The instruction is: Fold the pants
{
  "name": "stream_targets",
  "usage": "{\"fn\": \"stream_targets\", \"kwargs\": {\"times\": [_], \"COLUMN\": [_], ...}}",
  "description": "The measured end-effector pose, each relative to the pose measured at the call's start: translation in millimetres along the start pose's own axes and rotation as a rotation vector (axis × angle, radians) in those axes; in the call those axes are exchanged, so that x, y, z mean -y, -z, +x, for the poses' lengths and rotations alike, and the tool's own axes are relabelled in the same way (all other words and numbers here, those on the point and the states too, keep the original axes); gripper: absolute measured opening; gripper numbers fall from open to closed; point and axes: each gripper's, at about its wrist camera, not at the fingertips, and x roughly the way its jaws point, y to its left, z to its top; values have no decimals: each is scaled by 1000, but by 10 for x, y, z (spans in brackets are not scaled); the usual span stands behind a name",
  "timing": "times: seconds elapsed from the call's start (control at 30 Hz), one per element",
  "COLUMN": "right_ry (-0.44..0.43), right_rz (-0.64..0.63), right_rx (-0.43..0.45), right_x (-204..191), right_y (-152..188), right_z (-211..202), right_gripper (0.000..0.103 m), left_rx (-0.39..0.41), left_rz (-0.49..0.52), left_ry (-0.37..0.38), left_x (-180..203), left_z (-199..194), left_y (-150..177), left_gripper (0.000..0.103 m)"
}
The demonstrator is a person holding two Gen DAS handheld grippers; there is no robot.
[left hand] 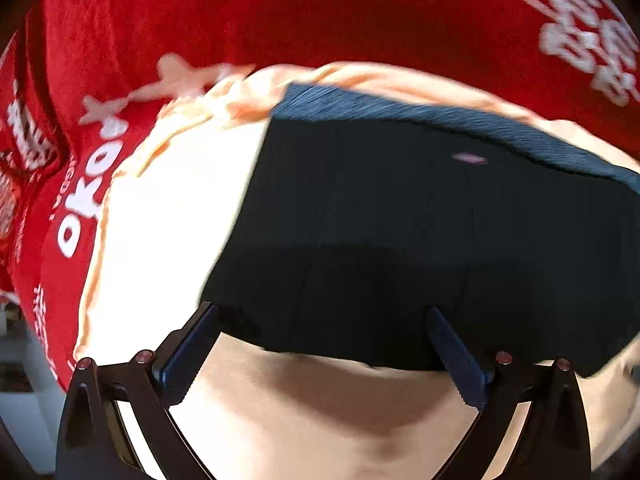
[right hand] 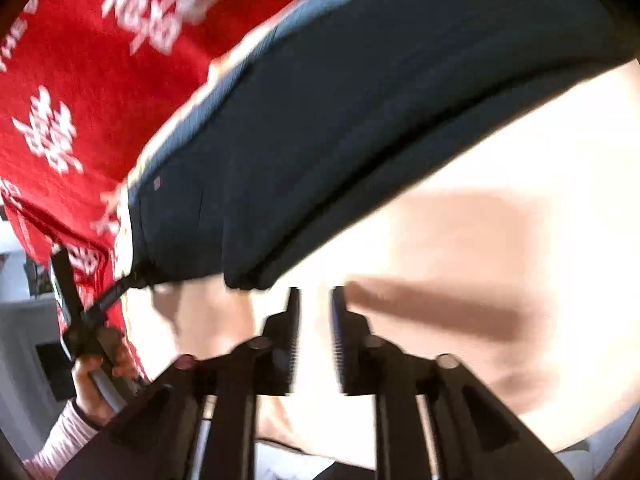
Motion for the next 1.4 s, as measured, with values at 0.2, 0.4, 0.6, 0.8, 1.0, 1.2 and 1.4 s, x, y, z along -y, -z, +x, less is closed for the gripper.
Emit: {"fn": "stream_targets", "kwargs": {"times": [0.2, 0.4, 0.6, 0.8, 1.0, 1.2, 1.4], "right_ry": [-53, -122, -88, 51, 270, 421, 223], "right_rz": [107, 316, 302, 104, -199, -12, -142], "right_rx": [108, 88, 107, 60, 119, 111, 142], "right_x": [388, 561, 680, 504, 334, 870, 291], "right_y": [-465, -722, -508, -585, -867, -1056, -1619], "right_z": [-310, -98, -102, -423, -585, -785, -752], "right_gripper": [49, 12, 8, 22, 21, 17, 18], "left_rx": [27, -4, -13, -38, -32, -59, 33], "left_rz": [91, 157, 206, 202, 249, 223, 109], "left_ry": [151, 218, 197, 186, 160, 155, 174], "left_x": [873, 1657, 1844, 1814, 2104, 1906, 1827], "left_z": [-195, -87, -22, -187, -147, -136, -294], "left_y": [-41, -3, 279, 129, 71, -73, -763], "left_gripper": [103, 103, 103, 103, 103, 103, 103]}}
